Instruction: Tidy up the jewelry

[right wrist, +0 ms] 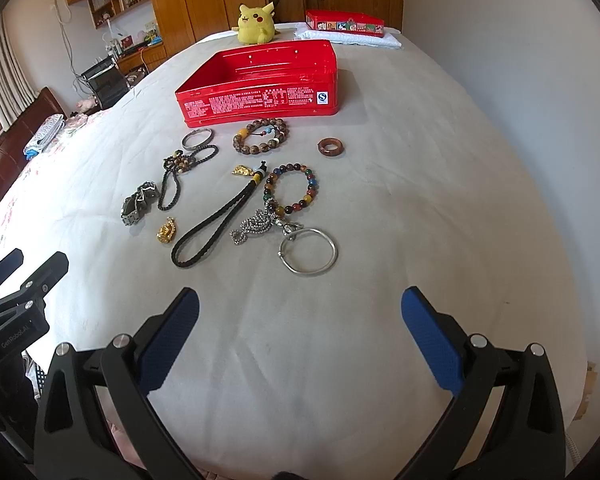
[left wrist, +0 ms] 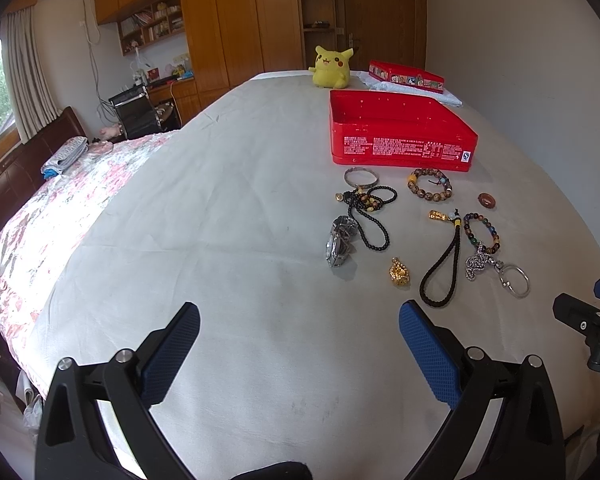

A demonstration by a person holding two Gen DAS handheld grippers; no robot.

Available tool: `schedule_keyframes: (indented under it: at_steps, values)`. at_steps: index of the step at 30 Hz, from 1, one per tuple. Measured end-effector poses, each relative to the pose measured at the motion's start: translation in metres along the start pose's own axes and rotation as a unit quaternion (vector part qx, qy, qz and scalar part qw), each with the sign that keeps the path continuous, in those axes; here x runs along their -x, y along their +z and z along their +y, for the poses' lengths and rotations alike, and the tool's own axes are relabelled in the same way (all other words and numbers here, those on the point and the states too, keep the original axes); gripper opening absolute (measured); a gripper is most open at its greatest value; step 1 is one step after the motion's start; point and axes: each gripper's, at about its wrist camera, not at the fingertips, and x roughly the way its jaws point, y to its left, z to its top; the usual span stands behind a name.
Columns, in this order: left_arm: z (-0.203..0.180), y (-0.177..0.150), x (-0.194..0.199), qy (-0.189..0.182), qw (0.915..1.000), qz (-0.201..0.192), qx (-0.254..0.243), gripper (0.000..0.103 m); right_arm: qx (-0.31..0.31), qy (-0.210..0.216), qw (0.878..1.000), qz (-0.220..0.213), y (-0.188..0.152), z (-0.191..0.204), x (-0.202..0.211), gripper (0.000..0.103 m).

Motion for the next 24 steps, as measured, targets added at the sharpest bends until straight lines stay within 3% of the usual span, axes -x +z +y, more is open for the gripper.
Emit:
schedule_keyframes:
  at_steps: [4, 9, 17, 24]
  values:
    - [0.001, -0.001, -0.007, -0.001, 1.0, 0.004, 0.002, 0.099, 0.0, 0.004, 1.0, 0.003, 0.002, -0.002, -0.003, 0.1]
    - [0.01, 0.004, -0.016, -0.032, 0.9993, 0.009, 0.015, 0.099, -0.003, 0.011, 1.0, 0.007, 0.009, -0.01, -0.01, 0.1]
    - [0.025, 0.019, -0.056, -0.07, 0.9948, 0.066, 0.032, 0.099, -0.008, 0.054, 0.998, 0.03, 0.027, -0.025, -0.032, 0.1]
    - [0.003, 0.038, -0.101, -0.1, 0.9882, 0.116, -0.001, 0.085, -0.032, 0.107, 0.993, 0.046, 0.048, -0.041, -0.05, 0.1]
